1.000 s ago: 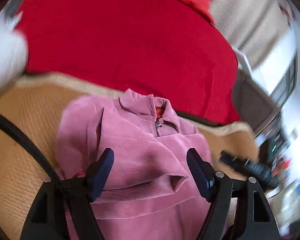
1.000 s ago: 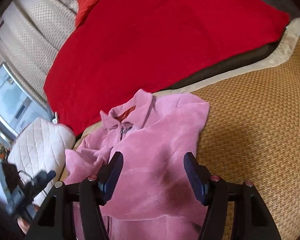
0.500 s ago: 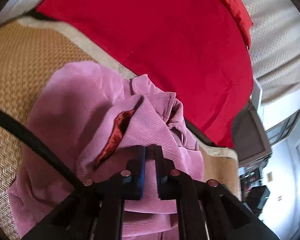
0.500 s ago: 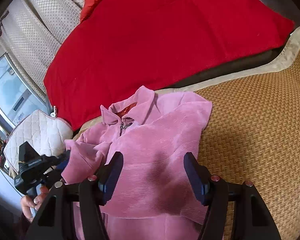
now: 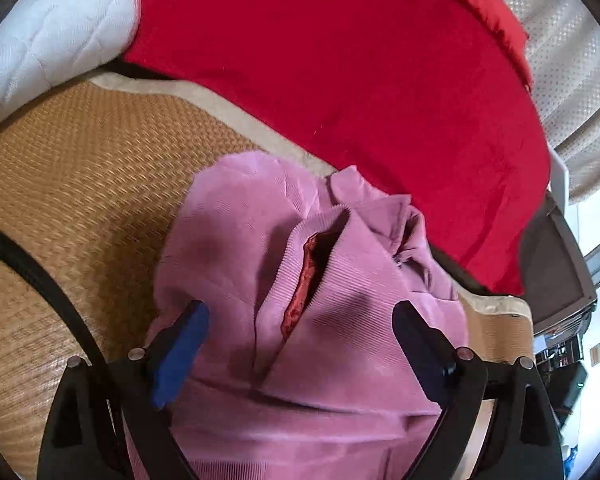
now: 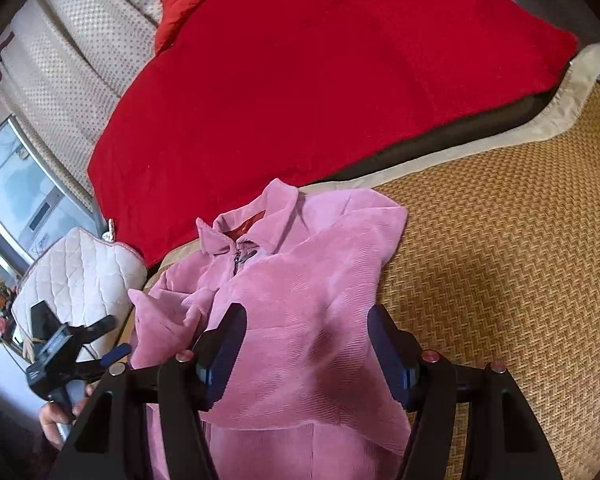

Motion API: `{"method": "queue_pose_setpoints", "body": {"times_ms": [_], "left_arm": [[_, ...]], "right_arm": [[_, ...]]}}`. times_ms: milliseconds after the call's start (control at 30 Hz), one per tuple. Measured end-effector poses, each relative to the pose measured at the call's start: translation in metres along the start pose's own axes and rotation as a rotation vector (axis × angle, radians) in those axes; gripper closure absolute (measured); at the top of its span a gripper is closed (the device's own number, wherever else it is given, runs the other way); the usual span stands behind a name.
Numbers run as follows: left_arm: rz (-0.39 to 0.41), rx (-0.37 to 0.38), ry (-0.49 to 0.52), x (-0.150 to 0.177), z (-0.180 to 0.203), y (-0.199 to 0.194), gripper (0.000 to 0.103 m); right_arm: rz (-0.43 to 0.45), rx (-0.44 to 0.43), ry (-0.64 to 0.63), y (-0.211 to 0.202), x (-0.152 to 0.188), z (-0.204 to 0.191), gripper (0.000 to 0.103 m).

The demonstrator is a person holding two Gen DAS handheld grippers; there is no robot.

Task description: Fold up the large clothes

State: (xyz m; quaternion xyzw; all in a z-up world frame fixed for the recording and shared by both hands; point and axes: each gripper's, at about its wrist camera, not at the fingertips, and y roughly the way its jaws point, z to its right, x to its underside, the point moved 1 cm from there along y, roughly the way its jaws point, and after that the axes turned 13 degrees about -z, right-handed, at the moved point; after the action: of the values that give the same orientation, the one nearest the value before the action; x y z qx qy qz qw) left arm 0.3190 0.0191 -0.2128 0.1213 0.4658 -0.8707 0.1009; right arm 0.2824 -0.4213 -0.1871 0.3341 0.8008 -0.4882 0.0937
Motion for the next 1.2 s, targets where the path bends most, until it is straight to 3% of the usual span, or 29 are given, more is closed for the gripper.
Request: {"method": "queue_pose_setpoints", "body": {"times_ms": [67, 133, 167, 233, 300, 333, 600, 733, 833, 867, 967, 1067, 1133, 1200], "left_arm": [[-0.006, -0.025, 0.034, -0.003, 0.006, 0.01, 0.011], [-0.01, -0.043, 0.094, 0.0, 0.017, 0.016, 0.033], [-0.025, -0.04, 0.116, 0.001, 0.021, 0.018, 0.055], [-0.026, -0.056, 0.177, 0.004, 0.033, 0.021, 0.068], [-0.015, -0.061, 0.214, 0.006, 0.038, 0.02, 0.099], [-0.017, -0.029, 0.216, 0.006, 0.039, 0.018, 0.101], [0.023, 0.179, 0.338, 0.015, 0.081, 0.003, 0.101], [-0.039, 0.304, 0.378, 0.025, 0.119, 0.028, 0.101], [-0.145, 0.374, 0.489, 0.042, 0.159, 0.05, 0.1], [-0.164, 0.38, 0.505, 0.046, 0.165, 0.052, 0.091], [-0.2, 0.414, 0.539, 0.053, 0.168, 0.046, 0.045], [-0.067, 0.371, 0.523, 0.042, 0.144, 0.01, 0.035], [0.039, 0.283, 0.472, 0.029, 0.114, -0.016, 0.034], [0.096, 0.243, 0.414, 0.021, 0.091, -0.03, 0.034]], "right_arm": [[-0.007, 0.004, -0.01, 0.003, 0.001, -0.003, 0.037], [-0.013, 0.008, -0.012, 0.007, 0.002, -0.005, 0.037], [-0.015, 0.012, -0.014, 0.008, 0.003, -0.005, 0.037], [-0.016, 0.018, -0.019, 0.008, 0.003, -0.004, 0.037], [-0.01, 0.019, -0.017, 0.006, 0.002, -0.002, 0.037], [-0.007, 0.018, -0.015, 0.005, 0.002, -0.001, 0.037], [0.027, 0.002, 0.022, -0.007, -0.001, 0.011, 0.037], [0.044, 0.019, 0.026, -0.008, 0.0, 0.016, 0.037], [0.054, 0.015, 0.049, -0.01, -0.002, 0.021, 0.037], [0.057, 0.008, 0.065, -0.01, -0.003, 0.023, 0.037], [0.07, -0.005, 0.095, -0.012, -0.005, 0.026, 0.037], [0.121, -0.012, 0.093, -0.02, -0.007, 0.022, 0.036], [0.163, -0.031, 0.063, -0.027, -0.007, 0.013, 0.034], [0.198, -0.066, 0.021, -0.032, -0.006, 0.0, 0.032]]}}
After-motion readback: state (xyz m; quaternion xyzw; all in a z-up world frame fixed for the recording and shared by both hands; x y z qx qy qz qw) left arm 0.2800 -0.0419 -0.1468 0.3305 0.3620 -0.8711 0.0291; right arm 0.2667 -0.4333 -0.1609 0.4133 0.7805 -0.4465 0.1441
